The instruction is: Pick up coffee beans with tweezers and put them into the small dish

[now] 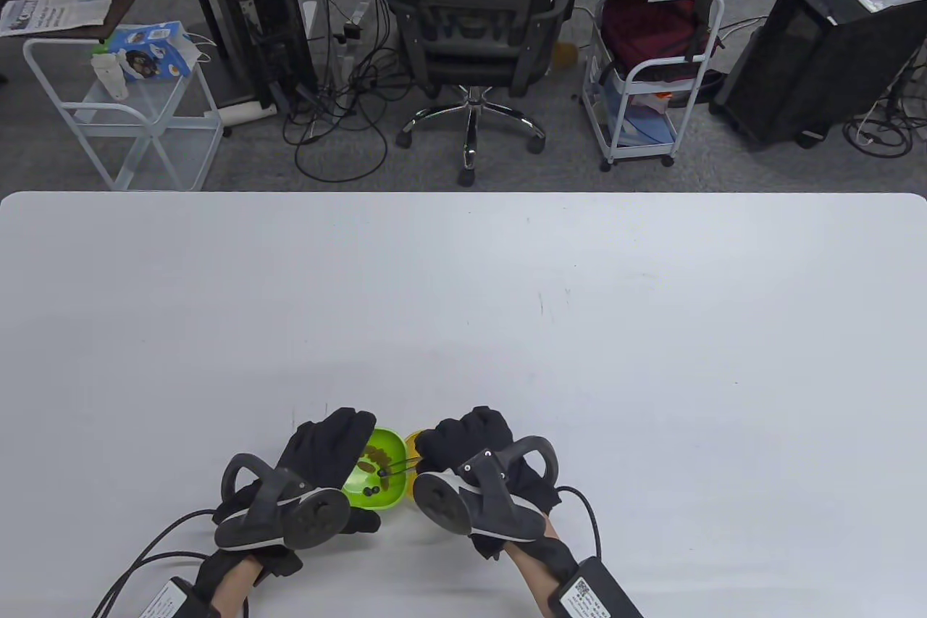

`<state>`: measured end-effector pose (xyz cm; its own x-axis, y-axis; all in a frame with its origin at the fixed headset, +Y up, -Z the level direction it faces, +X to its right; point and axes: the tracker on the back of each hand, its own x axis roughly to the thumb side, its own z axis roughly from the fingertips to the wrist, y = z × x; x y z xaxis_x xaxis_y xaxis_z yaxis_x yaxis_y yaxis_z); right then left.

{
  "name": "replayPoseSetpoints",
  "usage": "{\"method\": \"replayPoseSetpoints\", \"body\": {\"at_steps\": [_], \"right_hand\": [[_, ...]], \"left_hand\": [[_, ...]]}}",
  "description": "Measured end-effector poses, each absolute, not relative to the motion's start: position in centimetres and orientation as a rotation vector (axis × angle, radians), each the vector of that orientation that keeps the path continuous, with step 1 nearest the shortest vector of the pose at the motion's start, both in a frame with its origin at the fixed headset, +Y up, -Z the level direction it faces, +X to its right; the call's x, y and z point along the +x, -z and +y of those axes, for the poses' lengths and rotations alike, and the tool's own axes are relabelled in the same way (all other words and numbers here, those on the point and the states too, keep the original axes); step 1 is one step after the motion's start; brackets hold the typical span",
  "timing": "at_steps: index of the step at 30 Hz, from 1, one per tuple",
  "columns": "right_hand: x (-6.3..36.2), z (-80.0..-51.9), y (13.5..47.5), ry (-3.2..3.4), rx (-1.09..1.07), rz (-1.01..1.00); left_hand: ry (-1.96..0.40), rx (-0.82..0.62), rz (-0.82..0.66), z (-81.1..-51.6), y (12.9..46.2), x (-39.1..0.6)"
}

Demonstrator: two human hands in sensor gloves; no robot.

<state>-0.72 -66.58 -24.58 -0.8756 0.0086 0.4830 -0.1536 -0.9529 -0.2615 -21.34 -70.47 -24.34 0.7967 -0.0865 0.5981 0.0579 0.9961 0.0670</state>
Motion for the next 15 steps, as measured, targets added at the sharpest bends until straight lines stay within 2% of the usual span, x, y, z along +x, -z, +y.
{"method": "replayPoseSetpoints", "body": {"at_steps": [6, 15], "right_hand": [[1.6, -65.9, 25.3, -2.867, 0.624, -0.446], [4.1, -66.3, 26.6, -2.846, 0.475, -0.372]], "left_hand": [[0.075, 0.042, -0.642, -70.5, 24.4, -21.4], [0.071, 0.045, -0.642, -70.4, 24.4, -21.4]]}}
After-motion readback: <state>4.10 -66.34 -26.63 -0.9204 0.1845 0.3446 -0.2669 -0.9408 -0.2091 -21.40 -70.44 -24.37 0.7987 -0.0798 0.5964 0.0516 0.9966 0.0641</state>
